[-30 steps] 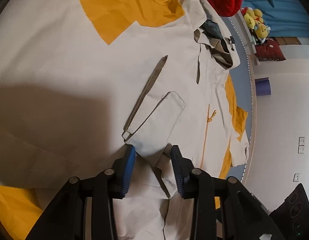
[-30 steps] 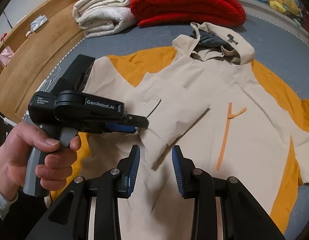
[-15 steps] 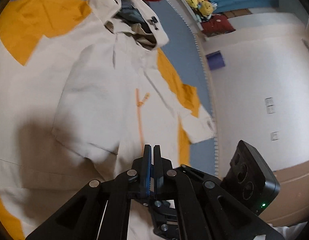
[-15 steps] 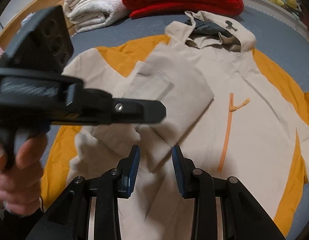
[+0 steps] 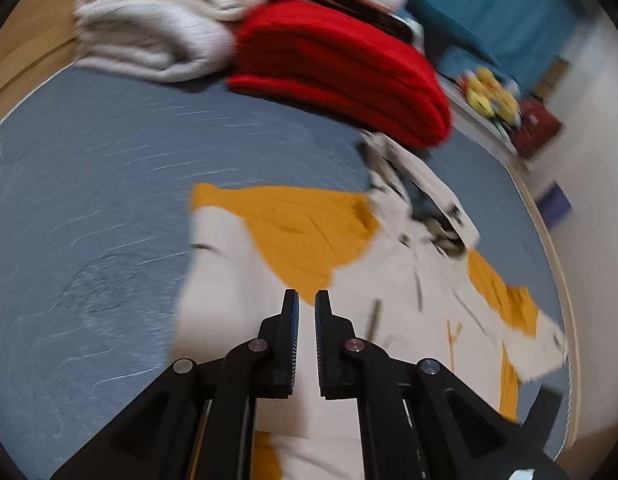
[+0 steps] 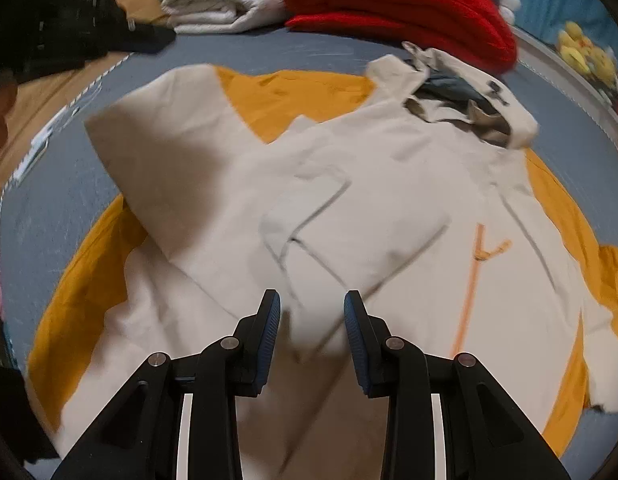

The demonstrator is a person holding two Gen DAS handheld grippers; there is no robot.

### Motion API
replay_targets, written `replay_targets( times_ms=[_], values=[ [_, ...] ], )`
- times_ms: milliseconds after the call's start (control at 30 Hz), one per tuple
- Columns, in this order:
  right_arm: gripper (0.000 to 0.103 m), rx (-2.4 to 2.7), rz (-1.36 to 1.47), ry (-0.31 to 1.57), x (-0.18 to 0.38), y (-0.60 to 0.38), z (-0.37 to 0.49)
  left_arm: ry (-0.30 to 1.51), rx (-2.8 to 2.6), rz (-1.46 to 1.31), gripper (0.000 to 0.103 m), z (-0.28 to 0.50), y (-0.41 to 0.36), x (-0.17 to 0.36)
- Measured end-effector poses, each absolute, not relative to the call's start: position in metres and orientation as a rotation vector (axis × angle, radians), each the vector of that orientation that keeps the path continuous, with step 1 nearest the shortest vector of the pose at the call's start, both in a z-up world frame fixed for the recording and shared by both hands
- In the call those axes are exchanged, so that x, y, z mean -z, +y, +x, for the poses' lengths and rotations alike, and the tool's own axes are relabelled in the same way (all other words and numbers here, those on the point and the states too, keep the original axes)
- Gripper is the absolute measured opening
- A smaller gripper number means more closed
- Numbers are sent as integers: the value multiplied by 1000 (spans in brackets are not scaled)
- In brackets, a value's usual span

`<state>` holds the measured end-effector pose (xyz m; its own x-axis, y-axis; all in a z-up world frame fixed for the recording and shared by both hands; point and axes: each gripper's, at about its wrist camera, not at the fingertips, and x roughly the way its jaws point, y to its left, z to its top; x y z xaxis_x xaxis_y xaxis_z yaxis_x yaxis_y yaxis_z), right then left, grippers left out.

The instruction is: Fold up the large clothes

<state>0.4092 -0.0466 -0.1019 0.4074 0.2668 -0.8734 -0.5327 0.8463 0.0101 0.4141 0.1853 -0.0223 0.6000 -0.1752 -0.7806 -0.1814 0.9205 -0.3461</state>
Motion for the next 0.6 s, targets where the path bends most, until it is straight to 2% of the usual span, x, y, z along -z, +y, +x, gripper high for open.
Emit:
replay_targets(
  times_ms=[167, 200, 267, 300, 367, 533, 600],
  values=[
    [33, -446, -445, 987, 116, -29, 404, 920, -37, -450, 6, 410, 207, 19],
    [21, -433, -458, 977, 117, -30, 404, 918, -38, -451, 6, 409, 209, 18],
    [13, -415, -442, 967, 116, -35, 406, 916, -39, -455, 6, 407, 211, 16],
    [7, -410, -401, 968, 112, -41, 410, 914, -41, -458, 6, 407, 213, 15],
    [2, -393, -249, 963, 100, -61, 419, 909, -44, -466, 6, 408, 214, 13],
    [1, -180, 267, 842, 61, -155, 427, 919, -51, -462, 6, 412, 208, 15],
    [2, -67, 382, 860, 64, -187, 429, 939, -49, -458, 6, 415, 204, 20]
  ],
)
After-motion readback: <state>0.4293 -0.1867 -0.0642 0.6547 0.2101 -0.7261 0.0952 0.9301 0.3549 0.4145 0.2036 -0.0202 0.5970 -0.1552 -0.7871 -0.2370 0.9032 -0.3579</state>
